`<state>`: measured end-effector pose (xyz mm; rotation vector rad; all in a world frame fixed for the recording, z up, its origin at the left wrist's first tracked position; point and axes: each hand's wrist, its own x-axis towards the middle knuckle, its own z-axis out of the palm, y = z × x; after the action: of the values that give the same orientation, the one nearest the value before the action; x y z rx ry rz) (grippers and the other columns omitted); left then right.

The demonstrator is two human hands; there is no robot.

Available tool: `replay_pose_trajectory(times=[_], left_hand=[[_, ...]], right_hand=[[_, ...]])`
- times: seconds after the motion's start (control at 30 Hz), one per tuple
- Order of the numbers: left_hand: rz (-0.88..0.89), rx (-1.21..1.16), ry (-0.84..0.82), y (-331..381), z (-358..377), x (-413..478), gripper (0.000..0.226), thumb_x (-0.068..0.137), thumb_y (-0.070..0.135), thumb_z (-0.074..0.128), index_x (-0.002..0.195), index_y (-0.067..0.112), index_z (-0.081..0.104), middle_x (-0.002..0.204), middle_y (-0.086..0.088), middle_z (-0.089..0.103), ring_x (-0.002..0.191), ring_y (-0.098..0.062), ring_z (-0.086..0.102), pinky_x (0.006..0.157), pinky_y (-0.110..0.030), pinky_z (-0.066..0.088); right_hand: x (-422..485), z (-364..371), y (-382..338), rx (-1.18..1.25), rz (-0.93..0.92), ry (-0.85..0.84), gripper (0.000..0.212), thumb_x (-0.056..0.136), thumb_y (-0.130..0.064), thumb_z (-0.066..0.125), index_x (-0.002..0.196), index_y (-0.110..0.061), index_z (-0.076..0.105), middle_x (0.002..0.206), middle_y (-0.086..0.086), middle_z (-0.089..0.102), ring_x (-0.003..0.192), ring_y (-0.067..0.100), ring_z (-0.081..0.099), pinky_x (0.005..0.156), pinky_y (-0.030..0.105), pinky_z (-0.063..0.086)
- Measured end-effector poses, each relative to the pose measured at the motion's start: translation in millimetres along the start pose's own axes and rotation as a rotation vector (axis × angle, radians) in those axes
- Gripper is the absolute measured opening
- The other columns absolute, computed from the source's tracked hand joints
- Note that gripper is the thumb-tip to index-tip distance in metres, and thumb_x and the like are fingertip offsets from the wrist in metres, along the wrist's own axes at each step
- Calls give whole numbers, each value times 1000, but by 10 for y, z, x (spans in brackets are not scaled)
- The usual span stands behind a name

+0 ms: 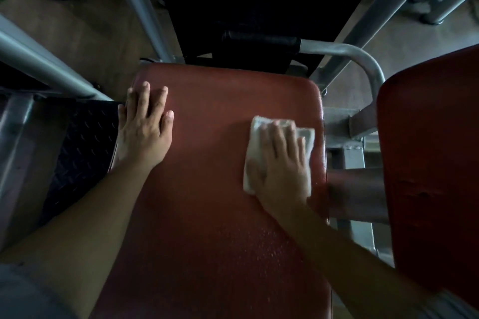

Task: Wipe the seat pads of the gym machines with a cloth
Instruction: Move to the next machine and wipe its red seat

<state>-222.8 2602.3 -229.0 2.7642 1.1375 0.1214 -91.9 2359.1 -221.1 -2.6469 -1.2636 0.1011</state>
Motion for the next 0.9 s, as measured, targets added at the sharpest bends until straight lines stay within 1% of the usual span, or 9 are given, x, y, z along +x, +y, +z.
replay_pose_trajectory(times=[0.07, 0.13, 0.23, 0.37, 0.5, 0.57, 0.63, 0.73, 0.9], left_hand=[[-6, -32, -8, 96, -48, -87, 60, 96, 45, 27, 149, 18, 32, 158, -15, 21, 145, -39, 14, 117, -56, 15], [23, -72, -34, 266, -57, -290, 62, 94, 48, 26, 149, 19, 30, 160, -10, 17, 147, -33, 9, 120, -49, 7], [122, -88, -91, 460, -19, -675, 62, 94, 48, 25, 150, 21, 27, 161, -7, 15, 148, -28, 6, 119, -47, 8], [88, -60, -122, 451, 15, -879, 62, 94, 46, 23, 151, 22, 24, 161, -6, 13, 149, -26, 5, 119, -46, 8], [71, -51, -147, 480, 15, -894, 64, 94, 47, 19, 152, 22, 20, 162, -5, 9, 149, -26, 1, 118, -46, 5], [71, -46, -158, 484, 10, -896, 65, 93, 49, 16, 152, 23, 19, 162, -4, 6, 148, -24, -2, 118, -46, 3], [75, -32, -169, 474, 8, -888, 66, 92, 51, 13, 153, 25, 16, 162, -2, 3, 148, -23, -5, 118, -47, 2], [77, -23, -184, 472, 14, -860, 66, 92, 52, 12, 153, 26, 12, 162, -1, -1, 148, -23, -8, 118, -48, 1], [58, -17, -222, 479, 12, -852, 59, 101, 42, 27, 153, 28, 4, 162, 1, -11, 147, -21, -16, 117, -45, -7]], right_hand=[[-188, -13, 55, 22, -147, -61, 66, 97, -54, 30, 150, -15, 26, 157, 9, 25, 146, 32, 11, 117, 52, 16], [-67, -46, 250, 16, -171, -63, 68, 95, -55, 32, 150, -16, 26, 156, 8, 25, 146, 30, 14, 117, 51, 18], [259, -46, 437, 9, -14, 23, 67, 92, -53, 37, 147, -15, 31, 153, 11, 31, 143, 33, 21, 116, 52, 20], [193, 10, 208, 41, 151, 58, 64, 90, -47, 36, 148, -17, 32, 154, 11, 30, 144, 35, 17, 117, 53, 13], [-414, 9, -19, 72, -163, -54, 64, 94, -49, 35, 149, -18, 29, 156, 7, 28, 146, 32, 14, 117, 51, 15], [-429, -17, 106, 72, -212, -67, 63, 95, -50, 39, 149, -19, 28, 156, 6, 27, 146, 28, 14, 118, 48, 16], [-218, -43, 310, 44, -110, -39, 65, 93, -49, 42, 149, -21, 27, 155, 7, 28, 145, 30, 17, 116, 52, 20], [95, -86, 526, 73, 103, 54, 64, 90, -48, 38, 146, -19, 32, 152, 10, 32, 143, 33, 20, 116, 56, 14], [-129, -15, 352, 95, 274, 110, 60, 92, -45, 43, 145, -19, 35, 153, 7, 32, 144, 31, 18, 115, 56, 17]])
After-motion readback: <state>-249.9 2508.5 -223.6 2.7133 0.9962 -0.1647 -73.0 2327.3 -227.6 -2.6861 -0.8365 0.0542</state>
